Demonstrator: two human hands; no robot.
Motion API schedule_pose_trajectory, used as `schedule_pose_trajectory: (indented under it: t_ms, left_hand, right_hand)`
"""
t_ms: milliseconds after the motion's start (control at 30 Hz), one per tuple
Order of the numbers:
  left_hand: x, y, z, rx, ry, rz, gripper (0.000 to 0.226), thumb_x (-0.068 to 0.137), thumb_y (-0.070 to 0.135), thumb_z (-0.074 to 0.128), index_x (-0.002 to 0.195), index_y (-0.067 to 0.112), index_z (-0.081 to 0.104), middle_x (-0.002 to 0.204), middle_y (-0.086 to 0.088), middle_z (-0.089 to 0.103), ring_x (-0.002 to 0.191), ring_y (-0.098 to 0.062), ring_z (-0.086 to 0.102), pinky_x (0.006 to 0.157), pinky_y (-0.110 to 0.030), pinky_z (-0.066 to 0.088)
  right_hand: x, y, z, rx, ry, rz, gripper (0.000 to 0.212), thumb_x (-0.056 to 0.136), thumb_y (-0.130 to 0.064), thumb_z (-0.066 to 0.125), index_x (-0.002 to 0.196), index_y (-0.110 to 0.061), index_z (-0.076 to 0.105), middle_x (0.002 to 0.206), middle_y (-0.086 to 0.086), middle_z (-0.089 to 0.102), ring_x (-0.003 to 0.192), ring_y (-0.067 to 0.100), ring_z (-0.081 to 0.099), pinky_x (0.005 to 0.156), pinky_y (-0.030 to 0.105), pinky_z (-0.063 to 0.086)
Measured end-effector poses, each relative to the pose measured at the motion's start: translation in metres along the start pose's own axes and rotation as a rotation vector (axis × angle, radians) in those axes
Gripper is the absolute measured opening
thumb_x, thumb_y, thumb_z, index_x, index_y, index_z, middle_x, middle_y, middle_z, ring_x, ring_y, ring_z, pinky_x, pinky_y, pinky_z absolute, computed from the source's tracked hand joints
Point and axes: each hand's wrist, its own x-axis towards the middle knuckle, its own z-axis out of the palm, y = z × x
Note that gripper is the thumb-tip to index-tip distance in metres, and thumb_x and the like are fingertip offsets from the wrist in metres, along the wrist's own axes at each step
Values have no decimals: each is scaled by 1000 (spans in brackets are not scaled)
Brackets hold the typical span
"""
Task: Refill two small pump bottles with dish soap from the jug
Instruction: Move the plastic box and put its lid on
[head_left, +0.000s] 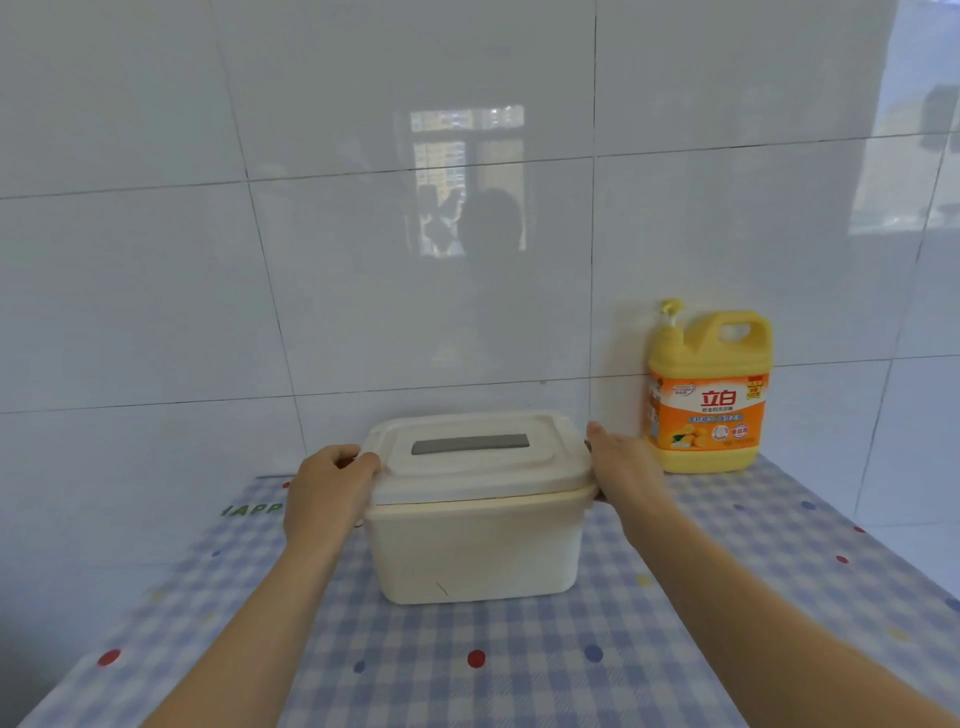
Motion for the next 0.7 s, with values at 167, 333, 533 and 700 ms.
schedule_pose_trajectory:
  t_ms: [167,333,533,700]
  left_hand:
    - [0,-3,-5,-22,-16,18,2,73,24,65,72,24,67,80,9,68,80,-21,64,84,-51,56]
    - [1,-3,-10,14,-54,27,29,65,29,64,92,22,71,83,14,68,70,-14,65,82,-49,57]
    - [-3,-4,-13,191,-46,138,53,65,43,58,115,26,64,108,4,64,95,-19,62,93,-43,50]
    - [-9,24,8,371,-249,573,61,82,53,66,136,30,52,146,5,40,137,-16,35,113,-31,24]
  right_hand:
    - [6,5,-7,140,13,107,22,93,1,45,93,2,67,85,23,63,70,28,60,78,46,58]
    - [6,8,-9,223,-6,87,15,91,-6,56,82,-7,68,87,15,65,75,28,62,59,33,55]
    - [4,5,-3,208,-37,80,35,92,-14,60,127,-7,60,115,11,62,101,27,60,71,34,54]
    - [-3,22,5,281,-15,93,57,78,-33,73,127,-6,59,123,11,62,95,26,64,85,40,57]
